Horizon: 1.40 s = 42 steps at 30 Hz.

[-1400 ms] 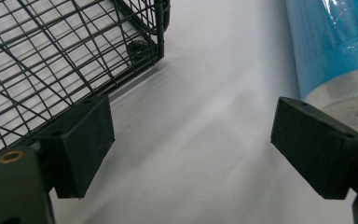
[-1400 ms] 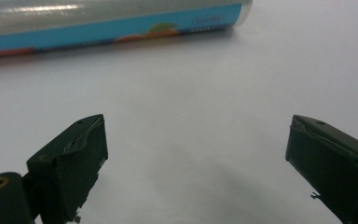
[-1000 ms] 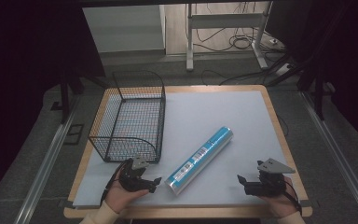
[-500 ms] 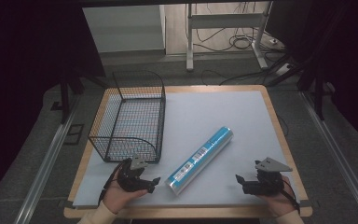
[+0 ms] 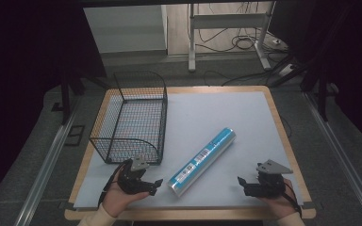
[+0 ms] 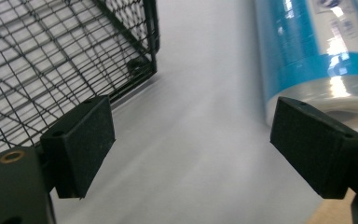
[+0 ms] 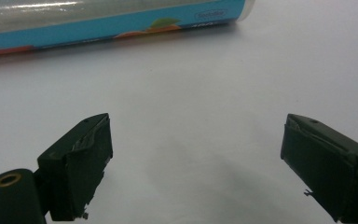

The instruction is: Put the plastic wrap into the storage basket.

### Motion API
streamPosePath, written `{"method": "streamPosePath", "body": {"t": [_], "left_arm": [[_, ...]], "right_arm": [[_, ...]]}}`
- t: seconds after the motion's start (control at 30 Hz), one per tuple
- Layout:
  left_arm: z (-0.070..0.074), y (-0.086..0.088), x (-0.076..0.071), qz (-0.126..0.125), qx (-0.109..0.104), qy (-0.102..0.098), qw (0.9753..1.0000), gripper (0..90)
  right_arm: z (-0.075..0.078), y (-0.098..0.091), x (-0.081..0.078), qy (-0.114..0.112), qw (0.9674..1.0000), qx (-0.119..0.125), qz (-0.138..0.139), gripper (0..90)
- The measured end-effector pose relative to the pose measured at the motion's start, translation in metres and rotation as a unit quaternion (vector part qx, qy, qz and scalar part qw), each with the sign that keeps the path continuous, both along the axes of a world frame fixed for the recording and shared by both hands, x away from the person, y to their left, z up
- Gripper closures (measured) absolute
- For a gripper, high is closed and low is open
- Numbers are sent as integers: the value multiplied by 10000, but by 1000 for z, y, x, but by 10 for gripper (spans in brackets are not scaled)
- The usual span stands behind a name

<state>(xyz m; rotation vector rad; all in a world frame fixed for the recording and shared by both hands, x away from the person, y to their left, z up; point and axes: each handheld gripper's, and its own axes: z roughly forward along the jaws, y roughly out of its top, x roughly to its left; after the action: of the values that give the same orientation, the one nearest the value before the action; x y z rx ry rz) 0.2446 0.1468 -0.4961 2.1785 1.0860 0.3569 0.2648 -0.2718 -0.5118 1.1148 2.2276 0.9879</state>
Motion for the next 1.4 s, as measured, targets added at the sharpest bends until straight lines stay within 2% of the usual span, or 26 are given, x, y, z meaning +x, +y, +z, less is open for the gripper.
{"method": "streamPosePath", "body": {"t": [0.13,0.43,0.77,0.97,1.4], "left_arm": [[9,-4,-1,-52,-45,-63,10000,135],[19,-7,0,-86,-183,-98,9997,135],[27,-23,3,-246,-132,-53,9996,135],[33,-30,5,-225,-166,-58,9996,136],[45,-52,16,-333,2,-1,9994,136]], "right_arm": [[-1,3,-2,-39,9999,-104,-12,93],[1,0,-5,-99,9999,-83,-105,98],[4,-4,-8,-169,9998,-79,-63,102],[4,-5,-8,-152,9998,-90,-18,103],[4,-8,-6,-142,9999,-30,38,104]]}}
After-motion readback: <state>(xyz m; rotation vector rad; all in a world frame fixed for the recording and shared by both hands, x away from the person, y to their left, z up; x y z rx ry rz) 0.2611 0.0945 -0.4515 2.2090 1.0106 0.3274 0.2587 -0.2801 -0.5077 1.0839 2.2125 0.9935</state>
